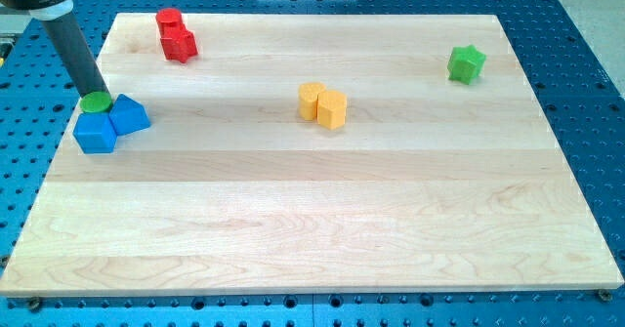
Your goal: Move the green star diagonally bottom left to the red star
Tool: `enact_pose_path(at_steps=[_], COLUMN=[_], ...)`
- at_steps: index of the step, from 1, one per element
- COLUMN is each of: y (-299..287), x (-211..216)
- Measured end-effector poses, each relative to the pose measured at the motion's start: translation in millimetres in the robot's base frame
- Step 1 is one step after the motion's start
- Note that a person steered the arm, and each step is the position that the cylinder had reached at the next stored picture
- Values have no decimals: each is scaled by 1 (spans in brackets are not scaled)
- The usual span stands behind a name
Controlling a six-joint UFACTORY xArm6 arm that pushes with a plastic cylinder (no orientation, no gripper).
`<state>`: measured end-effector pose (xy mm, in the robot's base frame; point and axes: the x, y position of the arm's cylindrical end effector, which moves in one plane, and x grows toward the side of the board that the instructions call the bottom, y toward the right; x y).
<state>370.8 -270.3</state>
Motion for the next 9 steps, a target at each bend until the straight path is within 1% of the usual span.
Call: enact_pose_path(at_steps=[1, 2, 3, 4, 5, 6, 7, 8, 9], y=[94, 228, 368, 520, 603, 534, 391, 285, 284], x=[-34, -85, -126, -127, -94, -51, -51, -51, -78])
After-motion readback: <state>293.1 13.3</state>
